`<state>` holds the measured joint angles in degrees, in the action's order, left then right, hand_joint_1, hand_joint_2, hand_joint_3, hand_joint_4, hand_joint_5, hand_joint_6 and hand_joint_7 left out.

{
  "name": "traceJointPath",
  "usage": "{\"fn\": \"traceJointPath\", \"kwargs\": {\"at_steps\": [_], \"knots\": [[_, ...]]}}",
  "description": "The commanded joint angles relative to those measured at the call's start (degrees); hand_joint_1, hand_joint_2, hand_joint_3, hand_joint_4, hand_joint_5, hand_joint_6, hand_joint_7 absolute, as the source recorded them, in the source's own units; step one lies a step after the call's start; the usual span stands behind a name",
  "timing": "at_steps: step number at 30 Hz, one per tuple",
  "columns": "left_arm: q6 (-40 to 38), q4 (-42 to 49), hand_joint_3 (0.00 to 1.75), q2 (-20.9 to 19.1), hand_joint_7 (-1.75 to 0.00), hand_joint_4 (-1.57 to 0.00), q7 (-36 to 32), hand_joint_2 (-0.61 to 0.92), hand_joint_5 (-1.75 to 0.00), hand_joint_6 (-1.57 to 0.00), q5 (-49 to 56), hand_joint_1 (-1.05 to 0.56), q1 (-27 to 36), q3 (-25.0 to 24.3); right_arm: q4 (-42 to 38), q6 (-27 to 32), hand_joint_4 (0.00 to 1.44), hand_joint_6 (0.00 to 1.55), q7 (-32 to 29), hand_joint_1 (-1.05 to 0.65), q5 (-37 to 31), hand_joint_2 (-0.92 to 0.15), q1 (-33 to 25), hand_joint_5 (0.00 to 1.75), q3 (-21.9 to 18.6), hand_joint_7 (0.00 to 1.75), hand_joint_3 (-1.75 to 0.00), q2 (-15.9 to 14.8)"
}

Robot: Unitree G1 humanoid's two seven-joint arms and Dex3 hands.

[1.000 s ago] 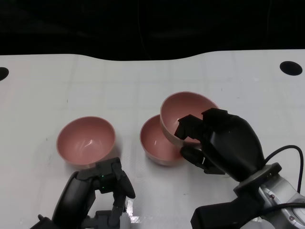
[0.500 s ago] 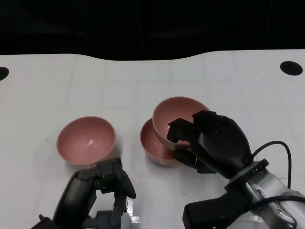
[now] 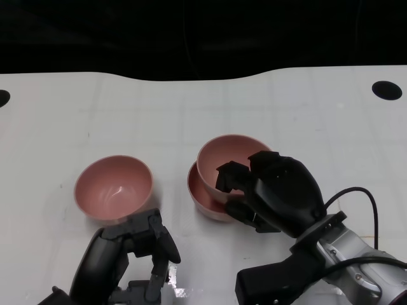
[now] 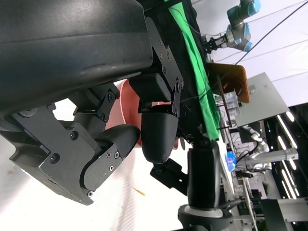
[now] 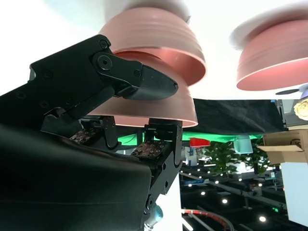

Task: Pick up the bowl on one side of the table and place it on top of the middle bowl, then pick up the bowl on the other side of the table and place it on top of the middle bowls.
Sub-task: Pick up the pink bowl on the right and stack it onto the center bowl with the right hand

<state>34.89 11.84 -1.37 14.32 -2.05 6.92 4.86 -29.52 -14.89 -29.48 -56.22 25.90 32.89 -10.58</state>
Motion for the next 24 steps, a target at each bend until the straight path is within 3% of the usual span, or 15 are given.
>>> {"fn": "traceJointPath", "kwargs": {"at_steps": [1, 4, 7, 11, 13, 15, 18, 24], "knots": [[0.34, -0.51, 1.43, -0.5, -1.4, -0.86, 0.0, 0.34, -1.73, -0.84, -0.07, -0.12, 0.24, 0.14, -1.72, -0.87, 0.92, 0.72, -1.12, -0.17, 0.54, -0.3, 1.24, 1.75, 0.69, 1.67, -1.13, 0.22], [0.31, -0.51, 1.43, -0.48, -1.41, -0.86, -0.13, 0.35, -1.73, -0.84, 0.06, -0.12, 0.26, 0.17, -2.99, -1.06, 0.89, 0.75, -1.24, -0.19, 0.52, -0.37, 1.71, 1.75, 1.24, 1.53, -1.02, 0.44], [0.03, -0.7, 1.42, -0.43, -1.41, -0.87, -0.18, 0.35, -1.72, -0.83, 0.07, -0.12, 0.38, 0.26, -4.19, -1.46, 0.85, 0.83, -0.81, -0.2, 1.11, -0.49, 2.04, 1.72, 1.38, 1.21, -0.84, 0.83], [-0.79, -1.09, 1.42, -0.27, -1.41, -0.86, 0.32, 0.35, -1.73, -0.83, -0.96, -0.12, 0.54, 0.53, -3.84, -0.25, 0.87, 0.97, 2.69, -0.28, 1.2, -0.75, 2.28, 1.16, 1.68, 0.48, -0.39, 0.65], [-1.03, -1.32, 1.41, -0.33, -1.4, -0.86, 0.26, 0.36, -1.73, -0.83, -1.06, -0.12, 0.62, 0.68, -3.06, 0.92, 0.84, 0.98, 5.0, -0.3, 1.06, -0.81, 2.17, 0.99, 1.74, 0.31, -0.26, 0.49], [-0.99, -1.37, 1.41, -0.38, -1.4, -0.86, 0.16, 0.36, -1.73, -0.83, -1.03, -0.12, 0.64, 0.8, -2.37, 2.26, 0.75, 0.91, 7.08, -0.35, 0.57, -0.86, 2.07, 0.63, 1.95, 0.12, -0.17, 0.27], [-0.86, -1.3, 1.41, -0.33, -1.4, -0.85, -0.07, 0.35, -1.73, -0.84, -0.86, -0.12, 0.6, 0.82, -1.2, 4.42, 0.58, 0.72, 9.61, -0.47, -0.28, -0.91, 1.86, 0.31, 2.47, 0.01, -0.1, -0.11], [-0.88, -1.39, 1.4, -0.52, -1.41, -0.86, -0.25, 0.36, -1.74, -0.84, -0.4, -0.12, 0.54, 0.79, 2.97, 8.34, 0.31, 0.37, 13.71, -0.67, -0.24, -0.92, 0.21, 0.16, 2.75, 0.0, -0.16, -0.76]]}}
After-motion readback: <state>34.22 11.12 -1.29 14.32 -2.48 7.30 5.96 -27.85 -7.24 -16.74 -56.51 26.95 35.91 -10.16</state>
